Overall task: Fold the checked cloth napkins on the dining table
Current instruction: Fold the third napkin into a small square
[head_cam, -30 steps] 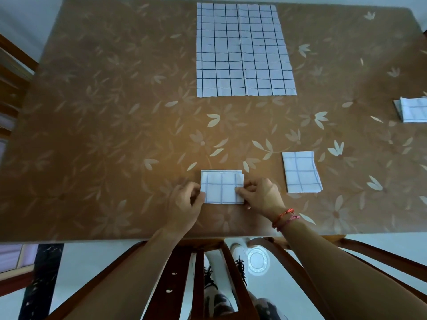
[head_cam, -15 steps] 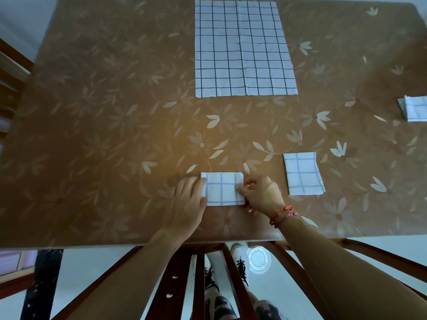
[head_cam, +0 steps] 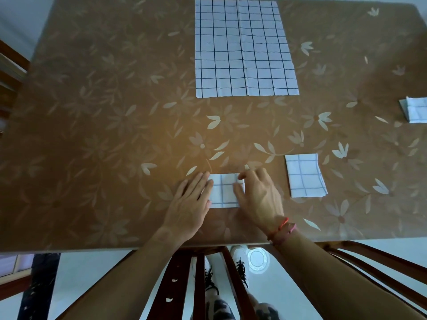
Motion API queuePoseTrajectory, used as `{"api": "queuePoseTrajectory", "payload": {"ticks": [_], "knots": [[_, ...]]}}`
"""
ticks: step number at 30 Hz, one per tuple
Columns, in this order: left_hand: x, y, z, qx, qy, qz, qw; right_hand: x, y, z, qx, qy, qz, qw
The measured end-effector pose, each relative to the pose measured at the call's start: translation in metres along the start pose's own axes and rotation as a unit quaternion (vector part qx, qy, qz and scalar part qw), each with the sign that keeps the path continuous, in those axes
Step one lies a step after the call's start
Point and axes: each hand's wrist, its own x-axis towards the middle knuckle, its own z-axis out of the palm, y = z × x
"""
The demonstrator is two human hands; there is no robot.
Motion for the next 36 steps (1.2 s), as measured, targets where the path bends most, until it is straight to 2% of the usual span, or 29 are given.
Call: {"api": "queuePoseTrajectory", "payload": {"ticks": [1,3,7,11,15,24,36], "knots": [[-0.001,0.0,0.001,0.0,0.002,0.0,1.0,-0.004,-0.006,0.006,-0.01,0.007,-0.062,0.998],[-0.002,-0.002,0.002,-0.001,0.003,0.003,1.0,-0.01,-0.013,0.026,-0.03,-0.033,-0.143,0.989],[-0.002,-0.006,0.006,-0.007,0.003,0.018,1.0,-0.017,-0.012,0.057,-0.052,-0.086,-0.196,0.975],[-0.002,-0.009,0.005,-0.015,0.006,0.011,1.0,-0.018,0.0,0.064,-0.113,-0.126,-0.206,0.964],[0.0,-0.011,0.003,-0.004,-0.004,0.013,1.0,-0.017,0.001,0.061,-0.15,-0.132,-0.209,0.957],[-0.003,-0.025,-0.003,0.02,-0.032,0.019,0.999,-0.015,0.038,0.034,-0.196,-0.155,-0.179,0.951],[-0.003,-0.018,-0.007,0.015,-0.04,0.002,0.999,-0.016,0.046,0.02,-0.226,-0.188,-0.156,0.943]]}}
